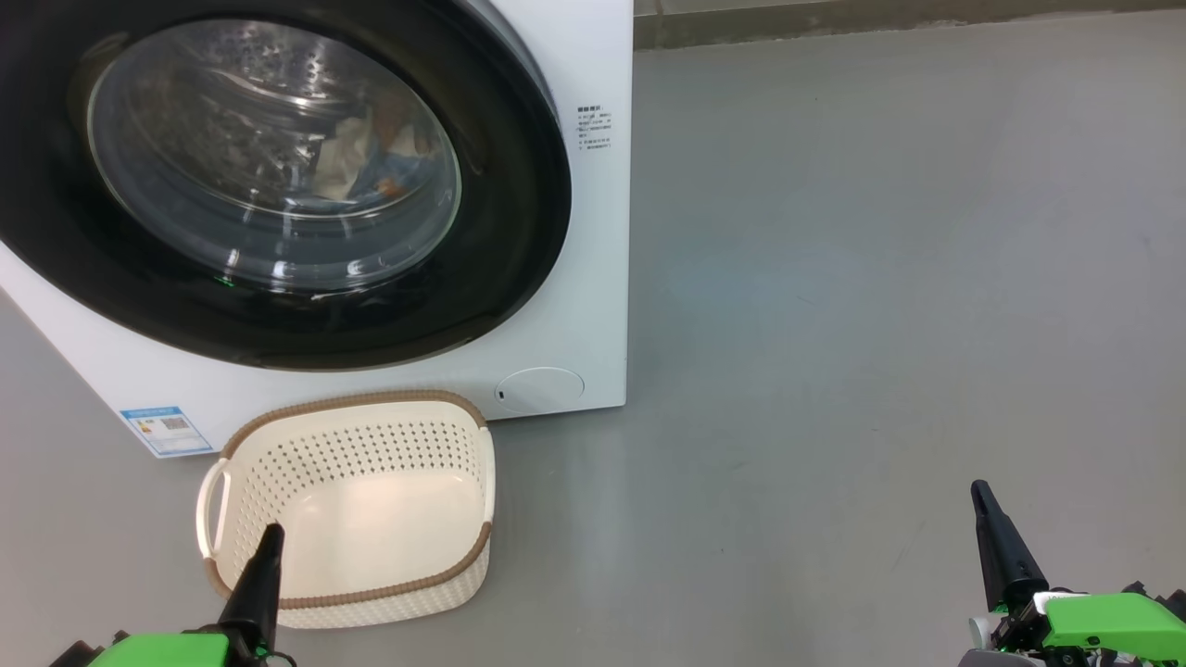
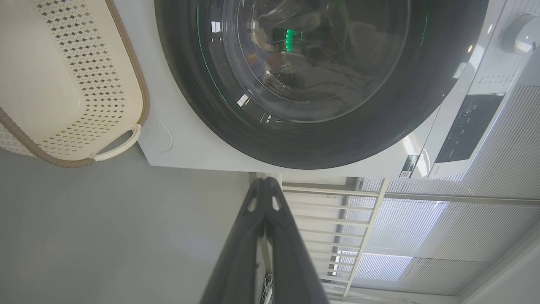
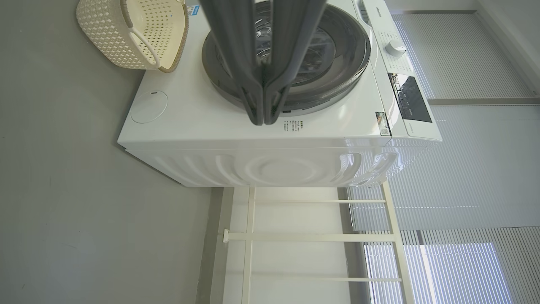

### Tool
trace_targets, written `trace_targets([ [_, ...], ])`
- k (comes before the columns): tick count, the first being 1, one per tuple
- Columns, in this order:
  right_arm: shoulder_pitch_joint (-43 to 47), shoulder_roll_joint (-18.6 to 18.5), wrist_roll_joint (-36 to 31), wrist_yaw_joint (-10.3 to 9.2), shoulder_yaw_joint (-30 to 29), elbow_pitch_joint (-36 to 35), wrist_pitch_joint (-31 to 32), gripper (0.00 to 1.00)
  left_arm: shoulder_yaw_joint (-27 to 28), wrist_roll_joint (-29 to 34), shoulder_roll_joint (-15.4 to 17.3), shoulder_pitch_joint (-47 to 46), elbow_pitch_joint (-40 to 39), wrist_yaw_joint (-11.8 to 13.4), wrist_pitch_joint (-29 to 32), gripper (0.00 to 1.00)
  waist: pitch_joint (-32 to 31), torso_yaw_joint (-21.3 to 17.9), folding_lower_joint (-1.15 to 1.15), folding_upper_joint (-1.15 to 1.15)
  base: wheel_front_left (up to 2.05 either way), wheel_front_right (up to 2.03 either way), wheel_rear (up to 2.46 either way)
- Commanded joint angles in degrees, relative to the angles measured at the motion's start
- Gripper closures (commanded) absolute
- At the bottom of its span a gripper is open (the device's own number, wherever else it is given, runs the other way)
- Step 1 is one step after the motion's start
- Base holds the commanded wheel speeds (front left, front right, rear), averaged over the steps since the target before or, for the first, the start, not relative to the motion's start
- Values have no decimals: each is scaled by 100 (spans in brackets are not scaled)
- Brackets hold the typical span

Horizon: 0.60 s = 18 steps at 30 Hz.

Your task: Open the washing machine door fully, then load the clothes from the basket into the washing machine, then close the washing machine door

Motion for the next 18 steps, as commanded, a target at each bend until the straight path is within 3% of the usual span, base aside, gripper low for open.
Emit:
trace_targets([
  [1,-261,-17,-54,-6,130,-166,31,100,173,-49,148,-236,-106,-17,33,100,0,0,0,0,0,0,0],
  [18,-261,-11,-61,-6,122,-166,37,100,172,-49,148,-236,-106,-17,33,100,0,0,0,0,0,0,0],
])
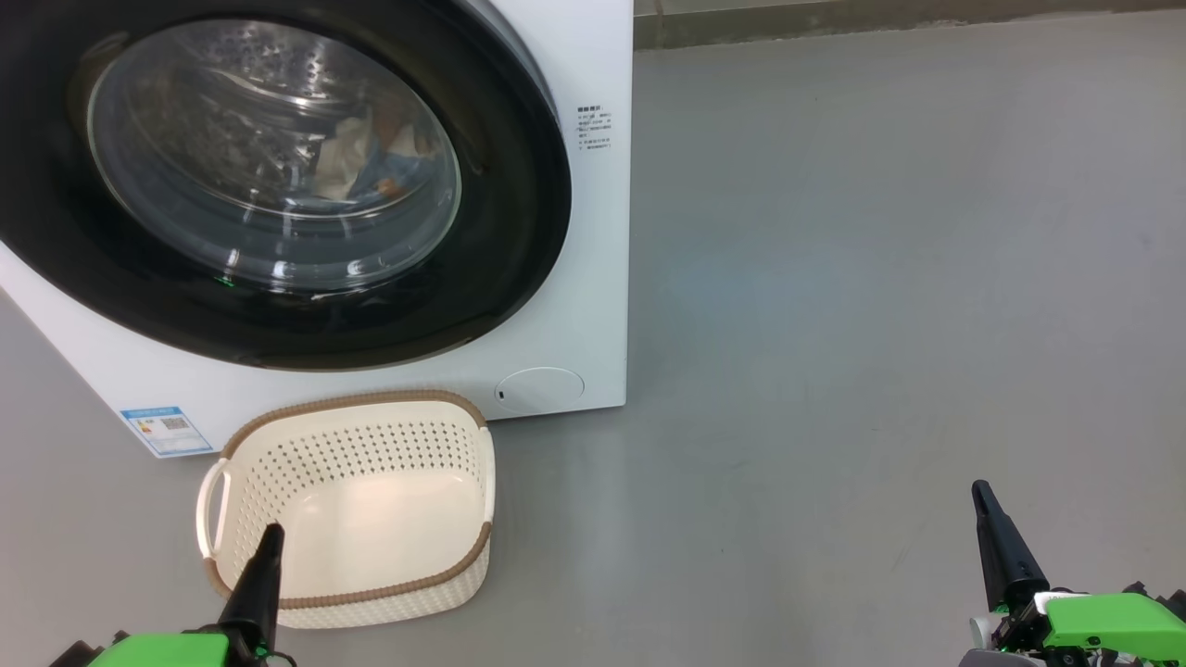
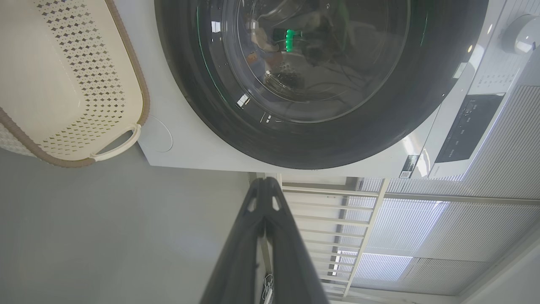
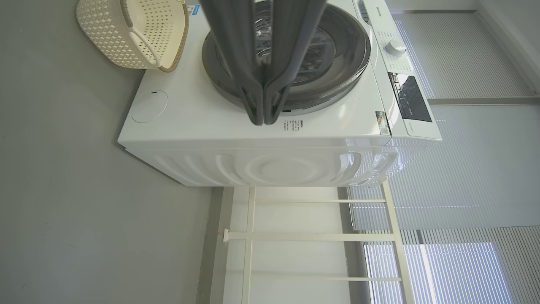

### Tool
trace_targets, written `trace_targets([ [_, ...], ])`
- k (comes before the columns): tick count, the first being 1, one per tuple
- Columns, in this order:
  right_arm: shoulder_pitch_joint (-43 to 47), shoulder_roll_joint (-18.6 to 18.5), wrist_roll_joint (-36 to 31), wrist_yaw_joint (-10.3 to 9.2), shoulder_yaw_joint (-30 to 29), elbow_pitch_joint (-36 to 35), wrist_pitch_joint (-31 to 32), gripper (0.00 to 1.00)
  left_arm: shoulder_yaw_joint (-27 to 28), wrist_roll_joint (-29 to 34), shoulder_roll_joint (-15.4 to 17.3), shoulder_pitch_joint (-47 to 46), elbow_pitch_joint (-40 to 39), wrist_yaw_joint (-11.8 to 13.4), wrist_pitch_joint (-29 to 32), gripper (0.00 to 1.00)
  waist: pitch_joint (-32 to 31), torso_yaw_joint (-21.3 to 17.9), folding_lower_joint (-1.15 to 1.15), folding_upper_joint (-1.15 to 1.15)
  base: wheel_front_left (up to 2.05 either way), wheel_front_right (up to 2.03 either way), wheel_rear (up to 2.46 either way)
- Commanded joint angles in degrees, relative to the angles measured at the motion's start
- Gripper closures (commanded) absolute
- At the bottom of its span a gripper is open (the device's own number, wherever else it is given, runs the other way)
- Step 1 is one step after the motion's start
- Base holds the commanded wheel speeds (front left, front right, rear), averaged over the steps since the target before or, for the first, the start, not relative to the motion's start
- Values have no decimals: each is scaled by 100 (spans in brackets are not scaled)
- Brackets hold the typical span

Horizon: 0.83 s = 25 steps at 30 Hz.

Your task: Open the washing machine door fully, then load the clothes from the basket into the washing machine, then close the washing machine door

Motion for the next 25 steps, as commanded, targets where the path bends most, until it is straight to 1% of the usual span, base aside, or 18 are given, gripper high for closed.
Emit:
trace_targets([
  [1,-261,-15,-55,-6,136,-166,37,100,172,-49,148,-236,-106,-17,33,100,0,0,0,0,0,0,0],
  [25,-262,-10,-61,-6,128,-166,43,100,172,-49,148,-236,-106,-17,33,100,0,0,0,0,0,0,0],
])
